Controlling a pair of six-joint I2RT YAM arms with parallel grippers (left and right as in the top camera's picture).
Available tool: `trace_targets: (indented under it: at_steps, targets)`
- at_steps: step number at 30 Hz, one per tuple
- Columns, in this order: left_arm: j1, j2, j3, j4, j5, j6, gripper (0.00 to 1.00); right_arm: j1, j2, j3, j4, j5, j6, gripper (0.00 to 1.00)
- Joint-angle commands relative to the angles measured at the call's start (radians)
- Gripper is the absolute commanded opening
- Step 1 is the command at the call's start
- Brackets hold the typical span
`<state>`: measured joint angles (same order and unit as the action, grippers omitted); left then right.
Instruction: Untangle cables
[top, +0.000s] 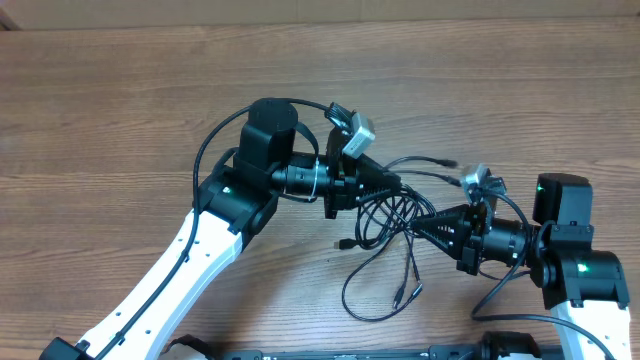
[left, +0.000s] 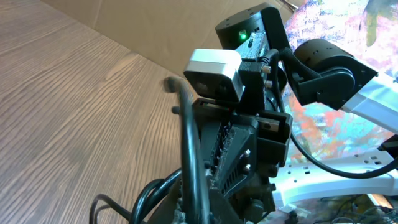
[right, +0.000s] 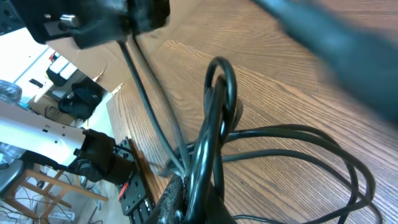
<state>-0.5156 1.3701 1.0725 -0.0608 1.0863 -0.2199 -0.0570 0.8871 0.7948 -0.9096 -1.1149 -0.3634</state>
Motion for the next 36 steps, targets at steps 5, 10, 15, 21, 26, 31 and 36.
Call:
trace_targets:
  at_steps: [5,10,15,21,26,31,36]
  targets:
    - [0.006,-0.004,0.009,-0.116,-0.103,-0.012,0.68,0.003,-0.007,0.003,0.017,-0.122,-0.074,0.04]
    - [0.006,-0.004,0.009,-0.138,-0.103,0.019,0.85,0.003,-0.007,0.003,0.045,-0.218,-0.088,0.04]
    - [0.006,-0.004,0.009,-0.183,-0.103,0.071,0.86,0.003,-0.007,0.003,0.067,-0.281,-0.088,0.04]
    - [0.005,-0.003,0.009,-0.200,-0.102,0.071,0.84,0.003,-0.007,0.003,0.080,-0.327,-0.088,0.04]
    - [0.005,-0.003,0.009,-0.200,-0.091,0.071,0.80,0.003,-0.007,0.003,0.085,-0.328,-0.088,0.04]
    - [0.005,-0.003,0.009,-0.200,-0.079,0.071,0.63,0.003,-0.007,0.003,0.086,-0.331,-0.088,0.04]
    - [0.005,-0.003,0.009,-0.200,-0.065,0.071,0.47,0.003,-0.007,0.003,0.085,-0.331,-0.088,0.04]
